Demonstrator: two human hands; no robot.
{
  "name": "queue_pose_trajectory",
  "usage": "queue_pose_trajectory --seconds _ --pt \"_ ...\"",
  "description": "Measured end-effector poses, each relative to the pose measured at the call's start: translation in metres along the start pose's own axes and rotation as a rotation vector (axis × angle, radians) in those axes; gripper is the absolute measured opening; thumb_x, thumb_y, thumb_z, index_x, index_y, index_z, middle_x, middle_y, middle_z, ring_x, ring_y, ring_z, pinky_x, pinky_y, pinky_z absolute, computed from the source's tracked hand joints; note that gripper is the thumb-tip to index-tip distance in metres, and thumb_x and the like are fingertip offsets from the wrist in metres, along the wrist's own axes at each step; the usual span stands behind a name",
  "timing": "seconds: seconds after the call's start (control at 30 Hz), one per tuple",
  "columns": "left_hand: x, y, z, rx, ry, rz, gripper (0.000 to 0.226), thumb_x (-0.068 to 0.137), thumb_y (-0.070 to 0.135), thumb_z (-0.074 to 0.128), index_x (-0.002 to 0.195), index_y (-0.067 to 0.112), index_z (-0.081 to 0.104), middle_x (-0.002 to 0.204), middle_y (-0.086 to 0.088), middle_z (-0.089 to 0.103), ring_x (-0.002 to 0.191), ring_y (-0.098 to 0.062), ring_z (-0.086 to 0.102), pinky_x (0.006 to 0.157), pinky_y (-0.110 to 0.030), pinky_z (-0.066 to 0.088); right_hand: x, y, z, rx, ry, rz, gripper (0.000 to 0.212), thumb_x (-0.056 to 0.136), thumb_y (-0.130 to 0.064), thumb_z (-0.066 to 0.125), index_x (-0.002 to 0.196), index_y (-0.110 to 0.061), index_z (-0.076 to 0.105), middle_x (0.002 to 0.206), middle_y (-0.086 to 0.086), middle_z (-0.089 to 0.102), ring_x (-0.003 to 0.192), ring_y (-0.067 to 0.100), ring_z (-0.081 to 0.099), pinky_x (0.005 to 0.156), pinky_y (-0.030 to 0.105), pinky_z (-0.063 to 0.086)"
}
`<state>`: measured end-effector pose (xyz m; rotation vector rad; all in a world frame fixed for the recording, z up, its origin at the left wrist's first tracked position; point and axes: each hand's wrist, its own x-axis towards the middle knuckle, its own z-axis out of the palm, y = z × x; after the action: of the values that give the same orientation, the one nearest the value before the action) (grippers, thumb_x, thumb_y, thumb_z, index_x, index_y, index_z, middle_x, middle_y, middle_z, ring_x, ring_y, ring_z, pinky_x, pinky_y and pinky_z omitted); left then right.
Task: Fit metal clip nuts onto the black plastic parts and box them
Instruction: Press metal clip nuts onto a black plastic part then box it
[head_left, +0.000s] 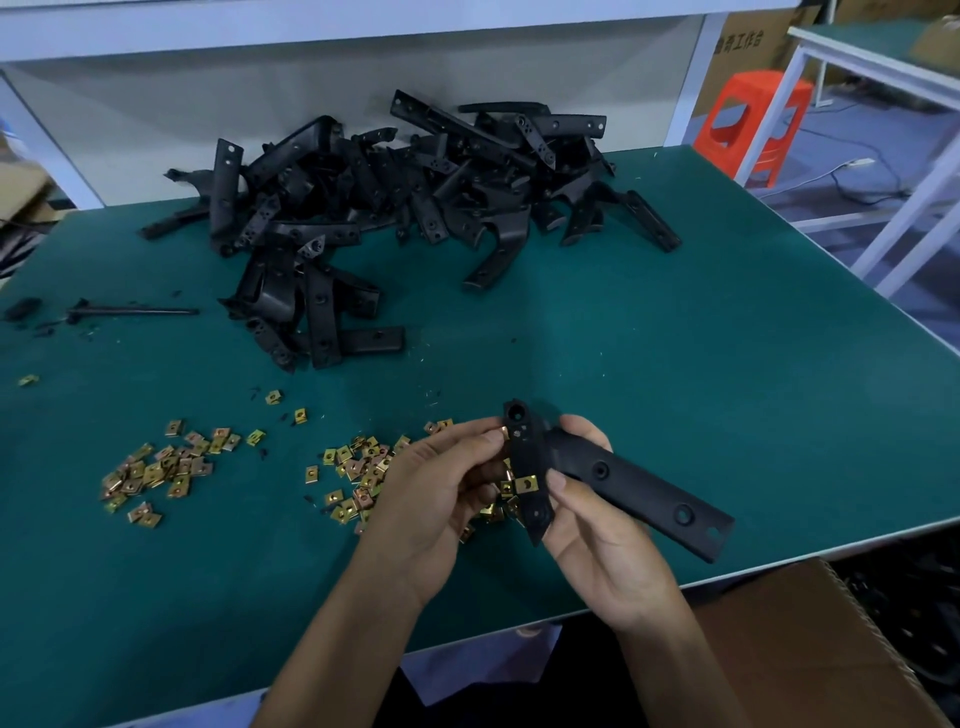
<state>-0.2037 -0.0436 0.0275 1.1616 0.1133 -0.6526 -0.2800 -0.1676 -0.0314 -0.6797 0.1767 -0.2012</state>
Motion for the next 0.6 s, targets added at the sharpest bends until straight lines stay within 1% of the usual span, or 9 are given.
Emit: queue_pose_trajectory --seconds 0.07,0.17,0.2,0.3,0.37,0.5,0.6 --pt "0.000 -0.001 -0.002 0.013 -0.015 -0.006 0.024 0.089 0.001 0.065 0.081 0.015 0.083 0.073 -0.002 0.073 0.055 -0.005 0.061 0.047 -0.015 0.047 0.000 0.001 0.001 -0.021 -0.002 -0.013 0.047 0.087 0.000 0.061 0.125 -0.027 0.063 0.134 0.017 0.064 0.116 0.028 0.065 0.095 0.041 0.056" --pt "0.000 0.000 -0.006 0.042 -0.031 -0.011 0.018 0.087 0.001 0.068 0.085 0.013 0.081 0.074 -0.003 0.071 0.056 -0.006 0.060 0.048 -0.016 0.046 0.000 0.002 0.002 -0.028 0.002 -0.018 0.049 0.082 -0.003 0.066 0.125 -0.025 0.061 0.133 0.017 0.064 0.116 0.028 0.065 0.094 0.040 0.056" --pt "0.001 0.000 -0.009 0.061 -0.039 -0.006 0.017 0.086 0.000 0.068 0.090 0.013 0.080 0.075 -0.003 0.070 0.057 -0.007 0.060 0.049 -0.016 0.046 0.000 0.002 0.002 -0.026 0.004 -0.015 0.050 0.081 -0.003 0.067 0.125 -0.025 0.060 0.132 0.016 0.064 0.116 0.028 0.065 0.094 0.041 0.056" --pt "0.001 0.003 -0.016 0.151 -0.085 0.028 0.028 0.085 0.000 0.070 0.110 0.014 0.073 0.076 -0.006 0.066 0.059 -0.009 0.059 0.053 -0.017 0.047 0.001 0.001 0.001 -0.025 0.006 0.003 0.049 0.077 -0.007 0.070 0.122 -0.025 0.063 0.132 0.014 0.065 0.115 0.027 0.065 0.092 0.040 0.056" --pt "0.001 0.006 -0.021 0.203 -0.129 0.057 0.037 0.082 0.002 0.073 0.116 0.016 0.070 0.074 -0.007 0.063 0.061 -0.011 0.059 0.054 -0.018 0.047 0.001 0.001 0.001 -0.026 0.007 0.014 0.048 0.075 -0.009 0.072 0.120 -0.025 0.066 0.133 0.015 0.063 0.116 0.028 0.064 0.091 0.039 0.056" --pt "0.003 0.014 -0.027 0.308 -0.221 0.102 0.049 0.073 0.007 0.081 0.118 0.019 0.068 0.066 -0.001 0.061 0.062 -0.012 0.059 0.058 -0.019 0.049 0.000 0.001 0.001 -0.044 -0.040 0.031 0.043 0.078 -0.008 0.071 0.117 -0.024 0.064 0.134 0.016 0.062 0.115 0.028 0.065 0.089 0.039 0.058" --pt "0.004 0.020 -0.027 0.365 -0.265 0.078 0.044 0.073 0.014 0.075 0.116 0.023 0.070 0.067 -0.002 0.061 0.064 -0.013 0.057 0.063 -0.022 0.049 0.000 0.002 0.002 -0.089 -0.067 0.031 0.041 0.081 -0.002 0.068 0.116 -0.022 0.060 0.133 0.018 0.061 0.111 0.029 0.066 0.087 0.040 0.059"
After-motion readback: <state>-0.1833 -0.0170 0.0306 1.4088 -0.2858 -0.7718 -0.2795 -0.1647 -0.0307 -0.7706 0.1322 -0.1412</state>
